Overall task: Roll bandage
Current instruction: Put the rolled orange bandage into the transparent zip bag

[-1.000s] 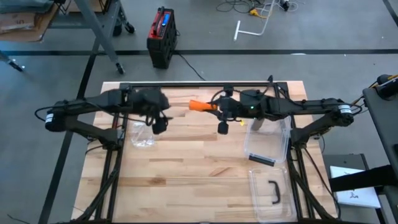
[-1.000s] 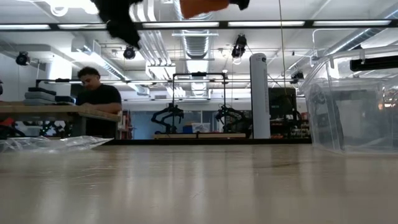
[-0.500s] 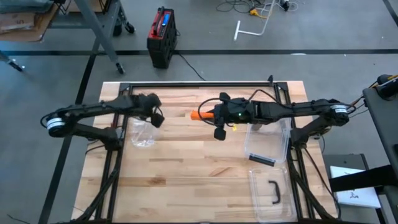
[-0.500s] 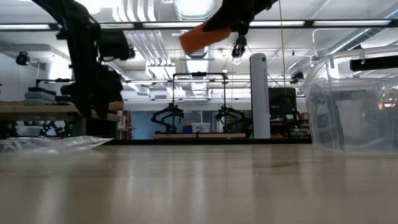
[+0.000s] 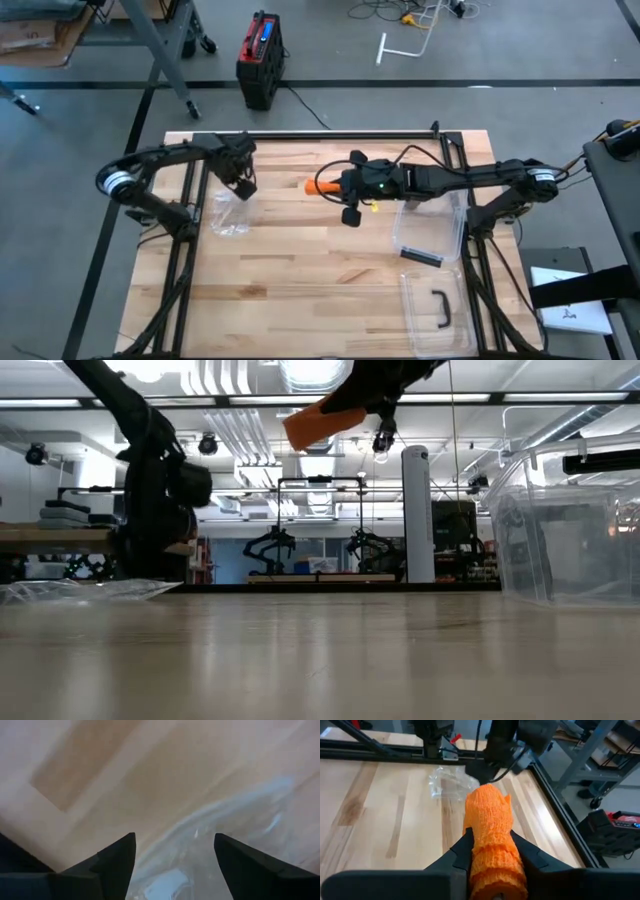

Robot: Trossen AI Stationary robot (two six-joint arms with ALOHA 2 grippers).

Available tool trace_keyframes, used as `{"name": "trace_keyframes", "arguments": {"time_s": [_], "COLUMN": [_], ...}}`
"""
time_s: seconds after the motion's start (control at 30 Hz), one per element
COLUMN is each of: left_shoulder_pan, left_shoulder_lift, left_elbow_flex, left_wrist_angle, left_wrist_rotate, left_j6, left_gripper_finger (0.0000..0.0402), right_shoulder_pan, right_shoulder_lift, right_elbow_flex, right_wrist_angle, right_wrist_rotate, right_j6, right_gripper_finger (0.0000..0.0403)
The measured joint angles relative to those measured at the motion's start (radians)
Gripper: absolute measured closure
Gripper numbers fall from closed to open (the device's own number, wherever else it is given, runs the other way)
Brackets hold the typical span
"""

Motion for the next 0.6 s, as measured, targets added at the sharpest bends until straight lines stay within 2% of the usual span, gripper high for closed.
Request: {"name": "trace_keyframes", "arguments": {"time_s": [0.2,0.4,0.5,0.6], "left_shoulder_pan": [-0.003,-0.009,-0.011,-0.016], "left_shoulder_lift": [0.112,0.116,0.096,0.072], "left_elbow_flex": [0.004,0.001,-0.002,-0.007], "left_wrist_angle": [-0.029,-0.049,-0.051,-0.058], "left_wrist_rotate": [0.004,0.054,0.052,0.049], "left_j6": [0.064,0.087,0.092,0.103], "left_gripper_finger": [0.0160,0.0187,0.0213,0.0259], "right_shoulder_pan": [0.000,0.000,0.000,0.000], "right_shoulder_lift": [0.000,0.000,0.000,0.000], "right_elbow_flex": [0.000,0.000,0.000,0.000], "right_wrist_angle": [0.015,0.025,0.025,0.025], "right_wrist_rotate": [0.000,0.000,0.000,0.000], "right_j6": [0.002,0.002,0.001,0.000], "right_gripper_finger": [0.0330,0.0324,0.0329,0.0331]}}
